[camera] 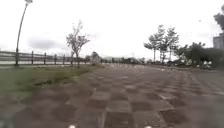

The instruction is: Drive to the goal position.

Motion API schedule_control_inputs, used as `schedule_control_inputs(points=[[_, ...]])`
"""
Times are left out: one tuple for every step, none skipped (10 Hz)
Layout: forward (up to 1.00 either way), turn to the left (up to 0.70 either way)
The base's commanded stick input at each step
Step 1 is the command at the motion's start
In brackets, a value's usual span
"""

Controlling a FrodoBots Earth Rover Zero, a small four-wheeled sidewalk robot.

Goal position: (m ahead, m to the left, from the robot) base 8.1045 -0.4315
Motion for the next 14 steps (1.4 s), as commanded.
schedule_control_inputs(points=[[0.85,0.00],[0.85,0.00],[0.85,0.00],[0.85,0.00],[0.85,0.00],[0.85,0.00],[0.85,0.00],[0.85,-0.17],[0.85,-0.24],[0.85,-0.26],[0.85,-0.24],[0.85,-0.17],[0.85,-0.10],[0.85,-0.03]])
